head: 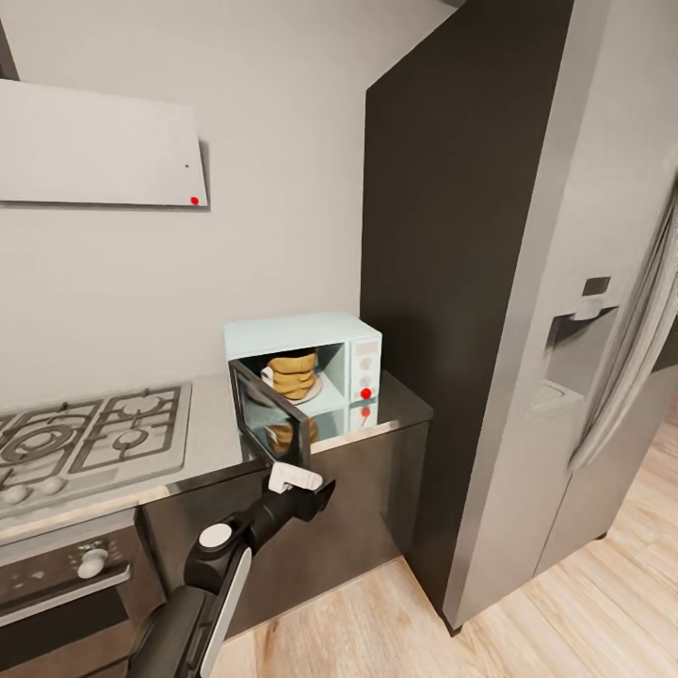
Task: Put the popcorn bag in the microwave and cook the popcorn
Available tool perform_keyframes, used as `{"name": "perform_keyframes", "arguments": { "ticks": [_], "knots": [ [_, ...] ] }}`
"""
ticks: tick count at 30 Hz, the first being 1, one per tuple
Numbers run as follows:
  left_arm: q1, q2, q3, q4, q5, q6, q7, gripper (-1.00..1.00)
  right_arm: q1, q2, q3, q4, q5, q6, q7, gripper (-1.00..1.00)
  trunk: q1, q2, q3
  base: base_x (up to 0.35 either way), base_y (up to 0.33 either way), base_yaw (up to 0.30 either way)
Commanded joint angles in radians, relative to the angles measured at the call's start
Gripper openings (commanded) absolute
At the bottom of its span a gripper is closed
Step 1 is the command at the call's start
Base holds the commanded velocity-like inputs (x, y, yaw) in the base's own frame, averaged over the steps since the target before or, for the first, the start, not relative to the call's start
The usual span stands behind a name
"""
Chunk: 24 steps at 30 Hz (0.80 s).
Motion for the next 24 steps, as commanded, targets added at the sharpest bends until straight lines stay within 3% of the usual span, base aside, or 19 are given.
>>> {"name": "perform_keyframes", "arguments": {
  "ticks": [1,6,24],
  "knots": [
    [-0.001,-0.001,-0.018,-0.002,0.006,0.008,-0.012,1.0,-0.001,-0.001,-0.008,0.003,0.008,-0.005,-0.002,1.0,0.0,-0.001,-0.001,0.0,0.0,0.0],
    [-0.001,-0.002,-0.019,0.005,0.004,0.008,-0.008,1.0,-0.001,0.001,-0.008,0.003,0.008,-0.009,-0.017,1.0,0.0,-0.001,-0.001,0.097,0.0,0.0],
    [-0.001,-0.005,-0.021,0.01,0.005,0.008,-0.006,1.0,-0.001,0.005,-0.007,0.003,0.01,-0.009,-0.017,1.0,0.0,-0.001,-0.001,0.317,0.0,0.0]
  ]
}}
